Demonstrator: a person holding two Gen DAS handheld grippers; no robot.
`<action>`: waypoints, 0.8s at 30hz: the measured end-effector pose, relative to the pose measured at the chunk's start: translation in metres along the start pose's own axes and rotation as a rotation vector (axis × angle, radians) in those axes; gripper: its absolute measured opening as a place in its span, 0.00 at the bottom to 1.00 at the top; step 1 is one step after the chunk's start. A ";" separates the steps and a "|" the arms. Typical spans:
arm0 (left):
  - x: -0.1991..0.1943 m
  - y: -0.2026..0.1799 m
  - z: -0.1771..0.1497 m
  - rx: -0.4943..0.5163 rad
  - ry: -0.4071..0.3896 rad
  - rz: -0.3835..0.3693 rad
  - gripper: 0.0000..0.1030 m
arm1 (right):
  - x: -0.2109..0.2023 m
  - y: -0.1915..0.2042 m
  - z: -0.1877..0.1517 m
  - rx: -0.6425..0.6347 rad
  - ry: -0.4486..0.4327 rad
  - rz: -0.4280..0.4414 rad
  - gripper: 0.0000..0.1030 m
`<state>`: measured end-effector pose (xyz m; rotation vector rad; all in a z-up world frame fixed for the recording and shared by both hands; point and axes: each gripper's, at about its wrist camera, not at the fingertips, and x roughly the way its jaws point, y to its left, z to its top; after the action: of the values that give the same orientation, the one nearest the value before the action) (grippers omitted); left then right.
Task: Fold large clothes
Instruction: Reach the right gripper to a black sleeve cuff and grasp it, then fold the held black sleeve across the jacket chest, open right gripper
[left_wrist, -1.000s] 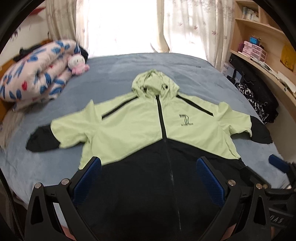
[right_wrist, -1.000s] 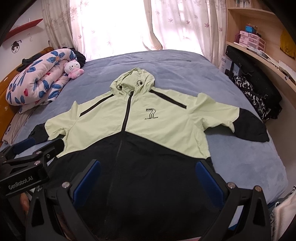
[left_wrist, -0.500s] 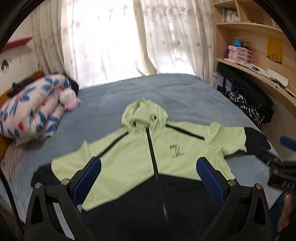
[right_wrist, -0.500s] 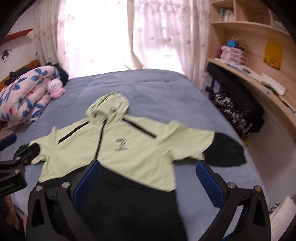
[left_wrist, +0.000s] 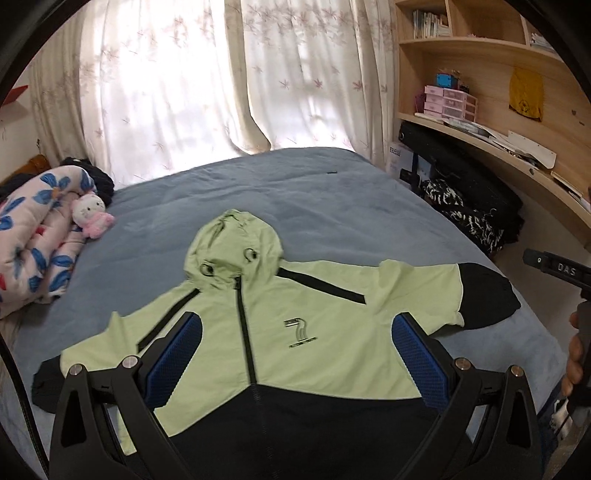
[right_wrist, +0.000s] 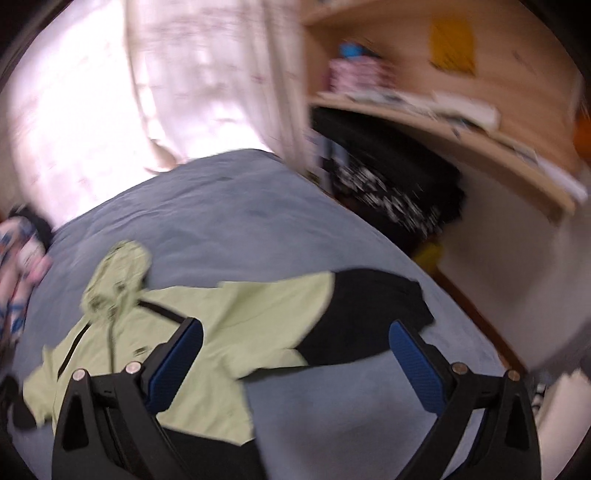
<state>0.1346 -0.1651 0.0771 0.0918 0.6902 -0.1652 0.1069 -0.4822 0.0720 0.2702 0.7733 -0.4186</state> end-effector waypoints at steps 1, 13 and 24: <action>0.005 -0.005 0.000 -0.001 0.003 -0.004 0.99 | 0.016 -0.014 0.002 0.046 0.035 -0.013 0.96; 0.078 -0.046 -0.014 -0.003 0.106 -0.064 0.99 | 0.155 -0.139 -0.036 0.553 0.329 -0.084 0.93; 0.117 -0.032 -0.050 -0.005 0.215 -0.050 0.99 | 0.211 -0.180 -0.075 0.771 0.299 -0.009 0.85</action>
<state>0.1868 -0.2040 -0.0369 0.0877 0.9077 -0.2035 0.1130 -0.6684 -0.1463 1.0686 0.8785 -0.6852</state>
